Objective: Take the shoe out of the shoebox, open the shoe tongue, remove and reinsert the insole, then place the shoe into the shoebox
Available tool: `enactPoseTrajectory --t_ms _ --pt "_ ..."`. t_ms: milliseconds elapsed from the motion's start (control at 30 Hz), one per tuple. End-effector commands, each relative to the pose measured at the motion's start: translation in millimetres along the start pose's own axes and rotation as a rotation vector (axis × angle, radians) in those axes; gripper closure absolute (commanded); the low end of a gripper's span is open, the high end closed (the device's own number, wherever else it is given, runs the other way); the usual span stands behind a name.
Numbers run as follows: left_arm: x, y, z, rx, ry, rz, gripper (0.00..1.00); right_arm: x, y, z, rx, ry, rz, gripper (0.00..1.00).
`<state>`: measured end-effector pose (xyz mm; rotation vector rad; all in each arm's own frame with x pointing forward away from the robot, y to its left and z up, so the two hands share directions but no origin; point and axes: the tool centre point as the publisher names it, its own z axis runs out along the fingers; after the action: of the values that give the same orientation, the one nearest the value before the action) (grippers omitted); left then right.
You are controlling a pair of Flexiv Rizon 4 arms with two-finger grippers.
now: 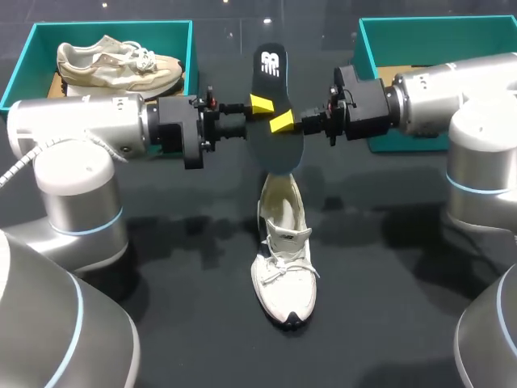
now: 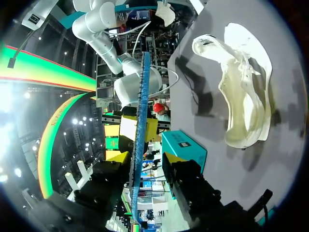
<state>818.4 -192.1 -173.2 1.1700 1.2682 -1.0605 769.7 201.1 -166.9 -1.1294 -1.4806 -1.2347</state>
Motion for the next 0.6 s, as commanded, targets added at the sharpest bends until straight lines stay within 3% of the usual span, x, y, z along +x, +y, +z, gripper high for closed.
enactPoseTrajectory --t_ms 33,133,200,600 --pt "-4.5 -6.5 -29.4 0.005 0.091 -0.047 0.00 -3.4 -2.1 -7.2 -0.008 0.003 -0.005 1.00" --pt "1.2 -2.2 -43.6 0.011 0.221 -0.140 0.00 -6.2 -0.7 -11.1 -0.013 0.001 -0.015 1.00" --pt "9.0 -2.8 -51.1 0.000 0.373 -0.097 0.00 -10.0 1.4 -13.6 -0.008 -0.004 -0.018 1.00" --pt "9.0 -2.8 -51.1 0.000 0.373 -0.097 0.00 -13.6 2.5 -14.6 0.007 0.003 -0.015 1.00"
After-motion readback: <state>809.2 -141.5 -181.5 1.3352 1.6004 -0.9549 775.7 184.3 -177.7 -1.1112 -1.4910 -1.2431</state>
